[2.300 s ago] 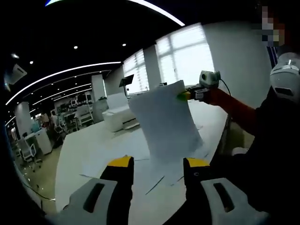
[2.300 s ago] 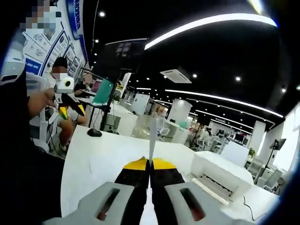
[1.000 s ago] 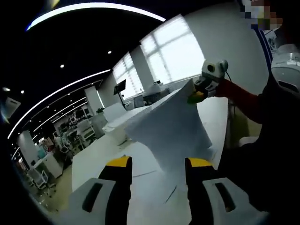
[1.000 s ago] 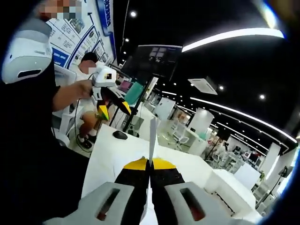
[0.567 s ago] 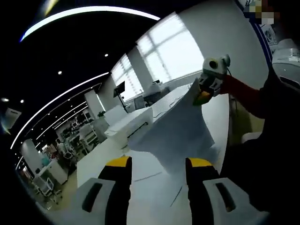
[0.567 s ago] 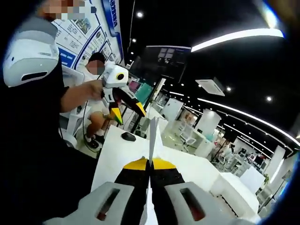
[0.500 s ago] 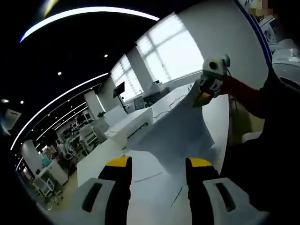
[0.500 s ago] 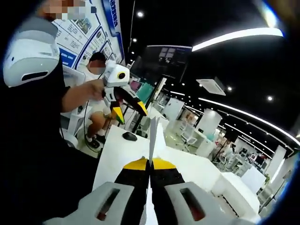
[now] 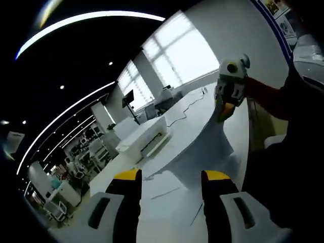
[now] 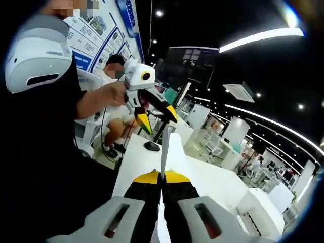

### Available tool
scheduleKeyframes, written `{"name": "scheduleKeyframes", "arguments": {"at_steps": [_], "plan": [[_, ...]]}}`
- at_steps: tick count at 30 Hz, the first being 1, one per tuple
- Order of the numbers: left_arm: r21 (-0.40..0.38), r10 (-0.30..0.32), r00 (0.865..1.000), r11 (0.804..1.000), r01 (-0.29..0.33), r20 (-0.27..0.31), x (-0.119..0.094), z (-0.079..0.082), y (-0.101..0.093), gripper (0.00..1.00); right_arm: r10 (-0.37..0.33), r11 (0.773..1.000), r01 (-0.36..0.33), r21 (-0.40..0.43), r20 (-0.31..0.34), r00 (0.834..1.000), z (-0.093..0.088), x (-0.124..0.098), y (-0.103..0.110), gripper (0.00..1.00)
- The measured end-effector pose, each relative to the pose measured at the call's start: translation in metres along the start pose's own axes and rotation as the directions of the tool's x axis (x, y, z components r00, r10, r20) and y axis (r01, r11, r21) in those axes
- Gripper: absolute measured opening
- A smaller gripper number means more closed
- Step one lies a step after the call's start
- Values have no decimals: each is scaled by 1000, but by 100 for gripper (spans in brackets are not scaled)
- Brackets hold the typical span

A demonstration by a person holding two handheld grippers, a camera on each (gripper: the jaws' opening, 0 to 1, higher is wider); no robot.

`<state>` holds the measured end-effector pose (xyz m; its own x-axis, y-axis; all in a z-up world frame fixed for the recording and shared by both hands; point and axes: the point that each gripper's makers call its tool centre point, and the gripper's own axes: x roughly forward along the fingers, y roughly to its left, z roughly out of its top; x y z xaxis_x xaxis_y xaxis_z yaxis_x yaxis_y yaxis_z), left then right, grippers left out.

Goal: Organize the stack of printing papers by aligning and flattening the scattered papers on the table

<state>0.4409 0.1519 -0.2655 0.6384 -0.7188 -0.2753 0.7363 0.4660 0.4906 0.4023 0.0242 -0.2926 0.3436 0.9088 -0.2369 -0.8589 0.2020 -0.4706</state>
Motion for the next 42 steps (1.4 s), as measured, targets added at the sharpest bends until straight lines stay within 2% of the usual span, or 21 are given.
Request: {"name": "scheduleKeyframes", "arguments": {"at_steps": [13,22,32,42], "plan": [[53,-35,999,998,36,-13,10,6,-9,53,58,998,-58,-31,-8,998,7,8,17,0],[77,-53,998,995,56,-37,17,1,-15,54,69,997,-69,-44,0,998,12,9,22,0],[100,-93,995,990,97,-45,23,3,-30,54,90,994,-90,-66,3,996,19,10,31,0],[135,-121,989,982,132,-84,30,-2,-42,53,107,991,-106,-84,7,994,22,9,37,0]]}}
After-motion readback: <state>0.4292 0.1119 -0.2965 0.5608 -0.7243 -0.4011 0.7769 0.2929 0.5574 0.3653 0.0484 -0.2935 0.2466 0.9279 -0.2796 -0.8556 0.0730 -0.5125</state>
